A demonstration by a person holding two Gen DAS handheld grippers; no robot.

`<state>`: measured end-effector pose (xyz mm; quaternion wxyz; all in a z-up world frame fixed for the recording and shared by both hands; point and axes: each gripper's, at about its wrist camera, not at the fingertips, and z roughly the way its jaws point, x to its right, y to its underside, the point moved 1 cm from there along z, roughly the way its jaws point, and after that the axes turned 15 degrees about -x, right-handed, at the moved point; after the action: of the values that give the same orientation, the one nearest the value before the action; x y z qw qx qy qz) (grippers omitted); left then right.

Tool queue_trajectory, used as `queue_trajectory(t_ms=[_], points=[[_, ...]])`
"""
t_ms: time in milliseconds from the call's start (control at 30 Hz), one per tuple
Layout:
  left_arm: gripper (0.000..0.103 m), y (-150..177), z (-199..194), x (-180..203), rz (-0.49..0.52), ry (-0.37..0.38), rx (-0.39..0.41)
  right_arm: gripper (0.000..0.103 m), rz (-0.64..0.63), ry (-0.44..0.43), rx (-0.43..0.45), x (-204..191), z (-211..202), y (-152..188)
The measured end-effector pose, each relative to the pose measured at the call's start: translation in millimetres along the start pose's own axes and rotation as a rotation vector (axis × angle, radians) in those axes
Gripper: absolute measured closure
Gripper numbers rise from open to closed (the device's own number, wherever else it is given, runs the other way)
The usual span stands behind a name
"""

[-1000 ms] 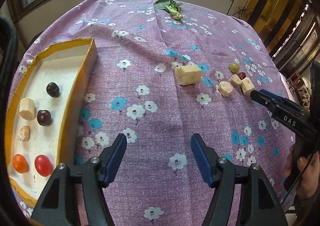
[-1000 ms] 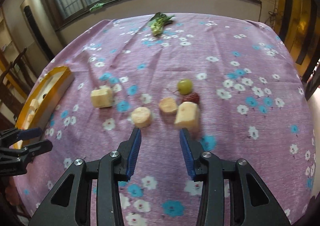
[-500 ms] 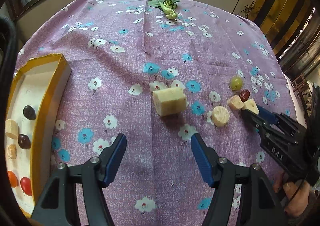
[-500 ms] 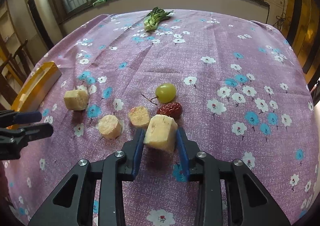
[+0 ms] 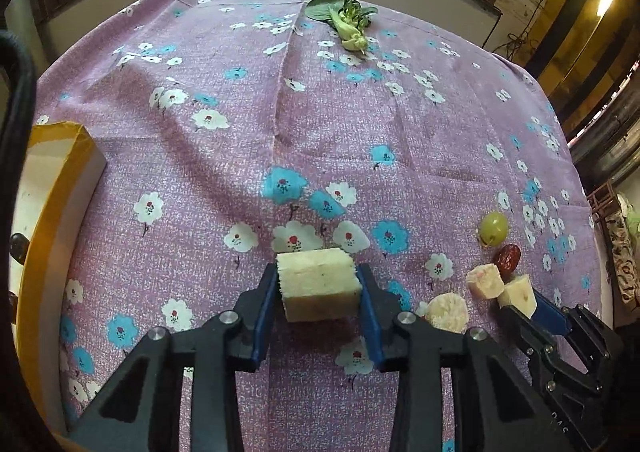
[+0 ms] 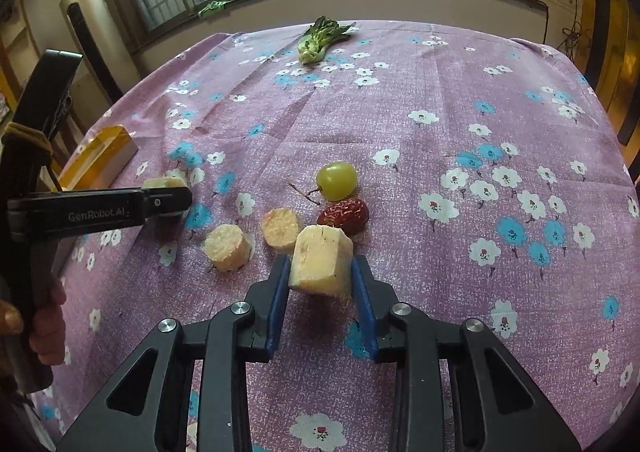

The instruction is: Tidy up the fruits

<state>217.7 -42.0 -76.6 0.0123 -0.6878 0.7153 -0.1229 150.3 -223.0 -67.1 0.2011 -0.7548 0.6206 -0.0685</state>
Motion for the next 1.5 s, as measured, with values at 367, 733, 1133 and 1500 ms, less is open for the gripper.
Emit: queue_trajectory(t_ms=[367,733,1133,1500], points=[[0.067,38,-15,-15,0.04,0.036,-0.025,0.073,0.023,0.004,-0.04,-1,1,1],[0.067,69,-37,-27,0.086,0.09,-0.004,0.074,-0.024,0.065,-0.003,-26,-18,14],[0.066,102,-36,-32,0.133,0.094,-0.029,0.067,-0.012,0.081,-0.058,-34,-6,26],[0.066,105,-34,-31,0.138,0.099,-0.031,0.051,0.031,0.115,-0.084,-41,1,23]])
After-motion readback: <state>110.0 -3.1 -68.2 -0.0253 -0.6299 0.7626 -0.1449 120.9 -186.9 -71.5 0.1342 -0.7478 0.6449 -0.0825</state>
